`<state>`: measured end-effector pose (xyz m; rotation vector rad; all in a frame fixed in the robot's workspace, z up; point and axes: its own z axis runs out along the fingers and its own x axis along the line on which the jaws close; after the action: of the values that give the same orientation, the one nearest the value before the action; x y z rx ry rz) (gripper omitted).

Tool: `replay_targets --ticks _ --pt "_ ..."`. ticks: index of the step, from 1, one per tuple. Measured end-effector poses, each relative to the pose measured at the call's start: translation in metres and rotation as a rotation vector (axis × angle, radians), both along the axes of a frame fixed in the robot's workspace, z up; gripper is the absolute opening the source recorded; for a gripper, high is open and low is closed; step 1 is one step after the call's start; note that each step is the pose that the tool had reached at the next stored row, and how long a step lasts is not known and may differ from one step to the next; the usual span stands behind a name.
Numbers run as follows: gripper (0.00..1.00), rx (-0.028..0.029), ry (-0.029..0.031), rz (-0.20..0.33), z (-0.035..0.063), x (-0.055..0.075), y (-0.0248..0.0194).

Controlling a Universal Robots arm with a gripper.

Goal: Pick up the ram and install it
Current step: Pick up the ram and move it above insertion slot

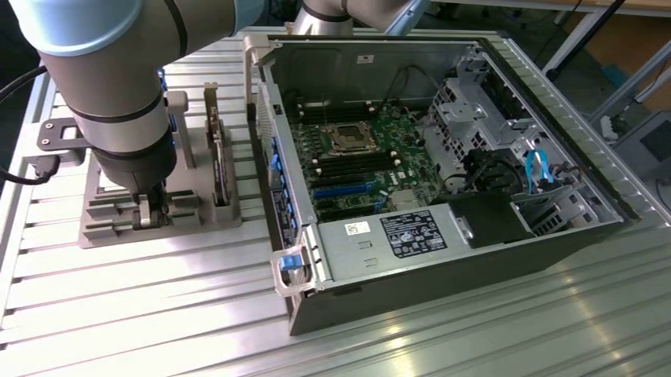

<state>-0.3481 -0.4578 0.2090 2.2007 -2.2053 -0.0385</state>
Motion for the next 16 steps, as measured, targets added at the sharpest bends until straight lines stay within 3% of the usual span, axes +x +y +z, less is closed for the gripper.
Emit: replay_targets --ticks 16 --pt "0.24 0.0 0.0 0.0 0.0 -0.0001 0.0003"
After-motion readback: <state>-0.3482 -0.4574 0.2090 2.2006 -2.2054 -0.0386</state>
